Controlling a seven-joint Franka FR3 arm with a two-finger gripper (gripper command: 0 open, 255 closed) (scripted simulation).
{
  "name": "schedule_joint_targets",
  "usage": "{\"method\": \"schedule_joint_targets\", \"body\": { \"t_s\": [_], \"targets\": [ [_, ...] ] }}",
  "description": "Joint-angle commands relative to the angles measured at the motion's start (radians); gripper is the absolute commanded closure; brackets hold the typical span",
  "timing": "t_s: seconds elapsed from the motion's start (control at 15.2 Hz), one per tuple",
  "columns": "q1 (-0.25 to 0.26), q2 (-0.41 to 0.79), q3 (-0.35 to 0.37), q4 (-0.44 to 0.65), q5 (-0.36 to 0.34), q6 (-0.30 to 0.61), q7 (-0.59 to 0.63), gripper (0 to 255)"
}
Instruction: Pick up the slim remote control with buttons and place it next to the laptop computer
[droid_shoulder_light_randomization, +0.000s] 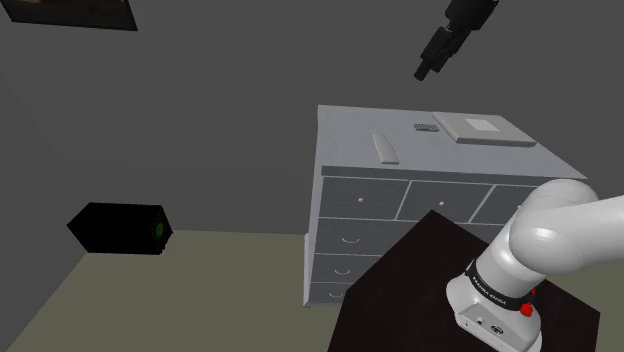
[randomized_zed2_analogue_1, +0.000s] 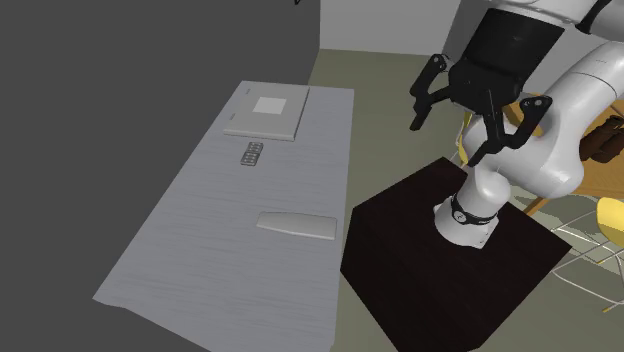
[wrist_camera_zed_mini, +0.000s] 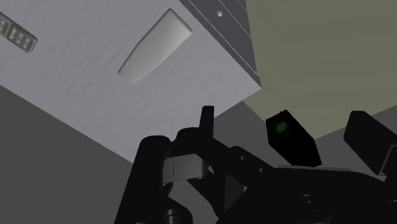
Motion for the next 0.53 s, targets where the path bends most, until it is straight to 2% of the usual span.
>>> {"method": "schedule_joint_targets", "body": {
  "t_s": [0.0,0.46],
  "targets": [
    [0.0,0.0,0.0,0.0,0.0,0.0,0.0,0],
    [-0.066,0.189,-0.01,-0.028,-0.01,0.15,0.117,0]
  ]
}}
